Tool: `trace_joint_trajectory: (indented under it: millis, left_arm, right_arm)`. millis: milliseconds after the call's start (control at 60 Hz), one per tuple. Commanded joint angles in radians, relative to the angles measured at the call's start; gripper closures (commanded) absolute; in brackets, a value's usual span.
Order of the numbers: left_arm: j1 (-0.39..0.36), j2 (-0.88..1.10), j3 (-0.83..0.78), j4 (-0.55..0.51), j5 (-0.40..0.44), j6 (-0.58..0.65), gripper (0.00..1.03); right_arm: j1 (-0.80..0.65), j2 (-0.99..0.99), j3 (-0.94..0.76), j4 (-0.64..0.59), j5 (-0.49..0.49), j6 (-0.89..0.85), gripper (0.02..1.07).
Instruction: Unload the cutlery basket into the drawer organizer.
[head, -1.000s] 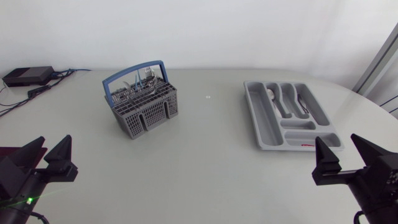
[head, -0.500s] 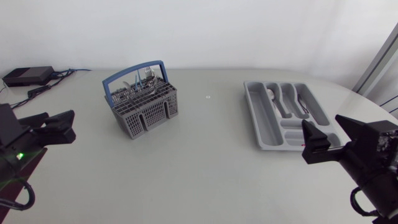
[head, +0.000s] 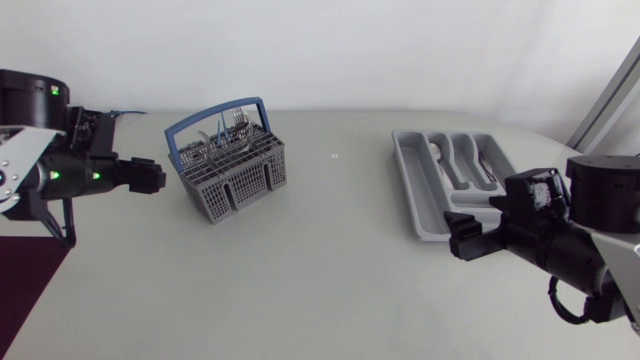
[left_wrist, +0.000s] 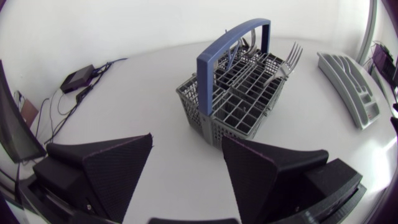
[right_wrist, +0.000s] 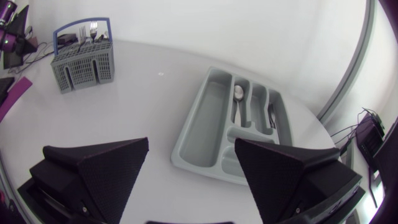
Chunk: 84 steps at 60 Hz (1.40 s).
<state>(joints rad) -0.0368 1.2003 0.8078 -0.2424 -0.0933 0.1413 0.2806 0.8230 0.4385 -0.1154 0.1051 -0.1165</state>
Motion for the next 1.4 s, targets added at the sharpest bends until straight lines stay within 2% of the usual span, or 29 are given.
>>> trace_joint_trajectory:
  millis: [0,133,217,383,417,533,583,667,683,717,883,1067,1383]
  left_arm:
    - [-0.023,0.073,0.070,-0.018,-0.013,0.098,0.11]
    - [-0.044,0.185,0.136,-0.026,0.000,0.119,0.09]
    - [-0.034,0.231,0.157,-0.005,0.109,0.159,0.07]
    - [-0.003,0.329,0.203,0.061,0.109,0.141,0.11]
    - [0.008,0.357,0.220,0.077,0.109,0.129,0.15]
    - [0.020,0.392,0.241,0.114,0.109,0.107,0.19]
    - [0.025,0.407,0.255,0.121,0.110,0.093,0.27]
    - [0.028,0.424,0.268,0.129,0.112,0.090,0.46]
    - [0.028,0.424,0.269,0.129,0.112,0.089,0.47]
    - [0.035,0.423,0.271,0.130,0.153,0.053,0.60]
    - [0.021,0.420,0.269,0.126,0.187,0.069,0.83]
    - [-0.018,0.410,0.251,0.081,0.234,0.124,0.87]
    - [-0.109,0.289,0.146,0.029,0.323,0.244,0.87]
  right_arm:
    - [0.022,0.042,0.043,-0.044,-0.004,-0.069,0.07]
    - [0.038,0.097,0.101,-0.119,-0.019,-0.100,0.07]
    - [0.038,0.099,0.117,-0.138,-0.041,-0.100,0.07]
    - [0.038,0.102,0.134,-0.161,-0.091,-0.100,0.07]
    - [0.038,0.102,0.132,-0.161,-0.102,-0.100,0.07]
    - [0.042,0.102,0.118,-0.156,-0.107,-0.115,0.07]
    - [0.048,0.102,0.112,-0.155,-0.107,-0.123,0.07]
    - [0.051,0.100,0.111,-0.156,-0.107,-0.130,0.07]
    - [0.051,0.099,0.111,-0.156,-0.107,-0.130,0.07]
    - [0.049,0.099,0.109,-0.158,-0.107,-0.133,0.07]
    - [0.049,0.096,0.094,-0.155,-0.107,-0.140,0.07]
    - [0.049,0.076,0.075,-0.158,-0.105,-0.149,0.07]
    - [0.049,-0.001,0.057,-0.204,-0.105,-0.164,0.07]
